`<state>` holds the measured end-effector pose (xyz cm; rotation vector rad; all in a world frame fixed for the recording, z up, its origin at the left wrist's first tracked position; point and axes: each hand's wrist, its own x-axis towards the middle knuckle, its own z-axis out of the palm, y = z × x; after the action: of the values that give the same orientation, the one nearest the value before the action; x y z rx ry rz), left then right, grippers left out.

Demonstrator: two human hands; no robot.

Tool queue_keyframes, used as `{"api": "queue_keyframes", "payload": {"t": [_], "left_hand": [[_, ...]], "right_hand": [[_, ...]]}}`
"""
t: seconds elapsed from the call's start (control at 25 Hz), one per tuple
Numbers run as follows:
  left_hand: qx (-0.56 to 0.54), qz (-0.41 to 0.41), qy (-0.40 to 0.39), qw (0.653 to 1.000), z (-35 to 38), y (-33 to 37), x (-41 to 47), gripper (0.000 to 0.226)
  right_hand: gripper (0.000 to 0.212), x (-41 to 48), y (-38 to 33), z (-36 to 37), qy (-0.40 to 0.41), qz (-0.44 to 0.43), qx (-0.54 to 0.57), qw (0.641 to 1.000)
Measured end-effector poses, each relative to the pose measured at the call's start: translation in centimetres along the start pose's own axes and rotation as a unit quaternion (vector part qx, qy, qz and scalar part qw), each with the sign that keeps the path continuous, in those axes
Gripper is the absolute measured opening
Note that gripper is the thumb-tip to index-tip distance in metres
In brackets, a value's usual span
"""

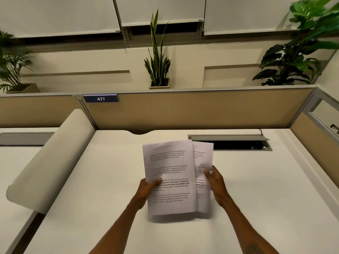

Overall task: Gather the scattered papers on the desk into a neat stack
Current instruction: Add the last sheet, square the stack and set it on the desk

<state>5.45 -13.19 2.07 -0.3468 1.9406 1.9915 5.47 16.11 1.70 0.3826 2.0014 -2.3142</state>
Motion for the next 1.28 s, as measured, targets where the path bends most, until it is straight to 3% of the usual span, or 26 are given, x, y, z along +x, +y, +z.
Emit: {"api": "queue_keyframes", "payload": {"t": [0.2,0.36,0.52,0.64,0.84,1.04,1.2,1.28], "left_hand": [[-0.007,0.019,0.002,1.000,2.2,1.2,-0.8,0.034],[-0.018,0.049,0.009,0.999,2.9,2.0,-1.6,0.038],[-0.034,0.106,0.017,0.994,2.7,2.5,-2.0,0.060],[-0.035,0.085,0.025,0.995,2.6,2.2,-2.3,0.039],[-0.016,0.084,0.038,0.996,2.9,1.0,-3.0,0.027],[0.061,0.090,-0.006,0.994,3.2,0.0,-3.7,0.034],[0.090,0.153,-0.035,0.983,3.3,0.0,-4.0,0.052],[0.098,0.133,0.000,0.986,3.8,0.4,-4.0,0.034]], "right_hand": [[0.046,-1.0,-2.6,2.1,-0.067,-0.044,-0.028,0.996],[0.035,-1.3,-3.4,2.4,-0.079,-0.054,-0.054,0.994],[0.036,-2.0,-3.4,1.9,-0.110,-0.063,-0.059,0.990],[0.036,-2.6,-2.9,1.7,-0.120,-0.058,-0.058,0.989],[0.023,-3.6,-1.3,0.7,-0.103,-0.036,-0.071,0.991],[0.046,-4.0,0.0,-0.1,-0.058,-0.037,-0.094,0.993],[0.024,-3.9,0.3,0.8,-0.004,-0.031,-0.079,0.996],[0.018,-4.0,0.1,1.3,0.007,-0.034,-0.068,0.997]]}}
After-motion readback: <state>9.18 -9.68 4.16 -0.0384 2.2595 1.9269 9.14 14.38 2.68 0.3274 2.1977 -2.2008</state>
